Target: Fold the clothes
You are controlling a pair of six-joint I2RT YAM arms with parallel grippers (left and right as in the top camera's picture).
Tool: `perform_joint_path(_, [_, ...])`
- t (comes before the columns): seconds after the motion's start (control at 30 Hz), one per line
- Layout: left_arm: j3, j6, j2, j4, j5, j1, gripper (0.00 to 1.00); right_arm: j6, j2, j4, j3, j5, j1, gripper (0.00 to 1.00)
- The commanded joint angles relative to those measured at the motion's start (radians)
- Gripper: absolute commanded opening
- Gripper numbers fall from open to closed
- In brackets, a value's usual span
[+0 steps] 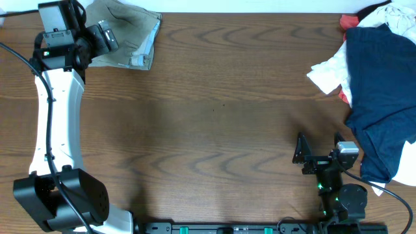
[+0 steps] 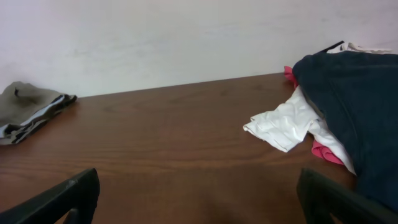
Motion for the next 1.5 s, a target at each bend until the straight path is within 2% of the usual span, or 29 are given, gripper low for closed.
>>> perform_joint_path(0.0, [0.005, -0.013, -0.001, 0.000, 0.006, 0.002, 0.98, 0.014, -0.007, -0.004, -0.002, 0.006, -0.004, 0.99])
perform_joint_path(0.47, [0.003, -0.012, -0.005, -0.015, 0.005, 0.003, 0.98, 0.014, -0.007, -0.004, -0.002, 0.006, -0.004, 0.99])
perform_joint_path(0.57, [0.000, -0.012, -0.031, -0.060, -0.002, 0.000, 0.98, 0.014, -0.007, -0.004, -0.002, 0.006, -0.004, 0.99])
perform_joint_path(0.7, [-0.075, 0.005, -0.117, -0.030, 0.002, -0.027, 0.98, 0.014, -0.007, -0.004, -0.002, 0.006, -0.004, 0.99])
perform_joint_path(0.83, [-0.284, 0.058, -0.272, 0.148, 0.003, -0.068, 0.98, 0.014, -0.007, -0.004, -0.002, 0.006, -0.004, 0.99])
perform_joint_path(1.07, [-0.817, 0.060, -0.671, 0.476, 0.007, -0.089, 0.98, 0.014, -0.007, -0.004, -0.002, 0.006, -0.004, 0.99])
perform_joint_path(1.3, [-1.274, 0.056, -1.091, 0.605, 0.007, -0.082, 0.98, 0.014, -0.007, -0.004, -0.002, 0.006, -0.004, 0.99])
perform_joint_path(1.47, [-1.483, 0.055, -1.346, 0.666, 0.007, -0.082, 0.98, 0.014, -0.007, -0.004, -0.002, 0.006, -0.004, 0.99])
